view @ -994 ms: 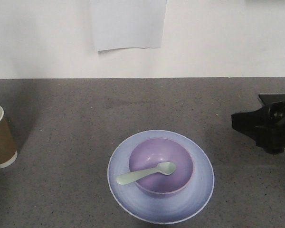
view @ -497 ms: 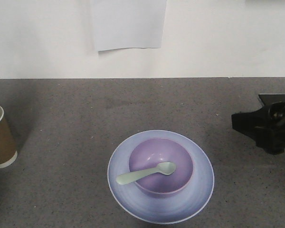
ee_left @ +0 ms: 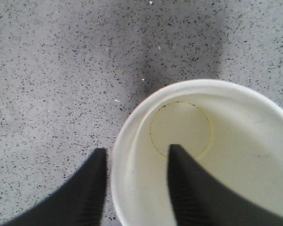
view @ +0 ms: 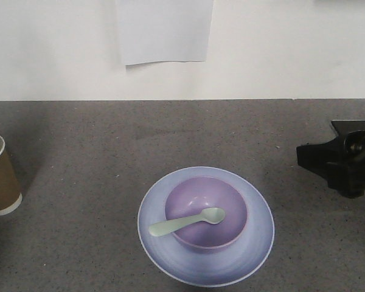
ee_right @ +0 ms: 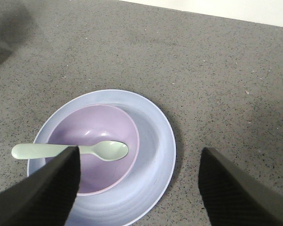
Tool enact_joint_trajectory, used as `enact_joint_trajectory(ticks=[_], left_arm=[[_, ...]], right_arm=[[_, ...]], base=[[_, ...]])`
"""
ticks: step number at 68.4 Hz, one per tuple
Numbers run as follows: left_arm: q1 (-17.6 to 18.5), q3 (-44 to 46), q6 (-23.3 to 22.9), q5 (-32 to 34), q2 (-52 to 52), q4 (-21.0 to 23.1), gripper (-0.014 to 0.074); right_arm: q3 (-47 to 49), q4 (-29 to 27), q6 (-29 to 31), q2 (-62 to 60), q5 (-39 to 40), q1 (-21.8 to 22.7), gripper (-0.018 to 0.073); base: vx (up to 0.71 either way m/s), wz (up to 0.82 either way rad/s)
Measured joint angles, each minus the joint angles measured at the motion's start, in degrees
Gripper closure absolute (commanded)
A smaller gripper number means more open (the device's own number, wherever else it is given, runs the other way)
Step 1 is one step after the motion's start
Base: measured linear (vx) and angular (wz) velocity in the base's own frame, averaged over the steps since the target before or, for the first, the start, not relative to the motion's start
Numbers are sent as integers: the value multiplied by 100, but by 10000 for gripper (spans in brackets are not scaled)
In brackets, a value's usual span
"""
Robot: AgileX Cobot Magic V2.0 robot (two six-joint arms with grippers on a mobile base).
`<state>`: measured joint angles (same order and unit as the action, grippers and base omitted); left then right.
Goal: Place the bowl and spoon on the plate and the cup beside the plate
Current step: 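Move the left gripper down to grip the paper cup rim, then slide the paper cup with the left gripper toward the plate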
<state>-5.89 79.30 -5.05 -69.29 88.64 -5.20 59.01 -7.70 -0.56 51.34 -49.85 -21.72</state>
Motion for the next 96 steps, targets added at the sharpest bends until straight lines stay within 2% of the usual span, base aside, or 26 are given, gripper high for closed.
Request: enact_joint_trajectory(ticks=[13,37,52,59,69,82,96], left_arm=[[0,0,0,-11,124,25,606],[0,0,66,39,-12,295,605],[0,0,447,-41,-625,1067,604],[46,0,544,-120,-845,1291,604],[414,0,563,-165,-1049,1349,604],[1150,-90,563,-208,-1098,1512,604],[1691,-900,585,33,-1098,1705,601]], right_arm=[[0,0,0,0,0,0,42],[0,0,12,0,0,0,42],[0,0,12,0,0,0,42],[0,0,12,0,0,0,42],[0,0,12,0,0,0,42],[0,0,17,0,0,0,42],[0,-2,17,0,2,0,42]], base=[[0,0],[0,0],[0,0],[0,0],[0,0],[0,0],[0,0]])
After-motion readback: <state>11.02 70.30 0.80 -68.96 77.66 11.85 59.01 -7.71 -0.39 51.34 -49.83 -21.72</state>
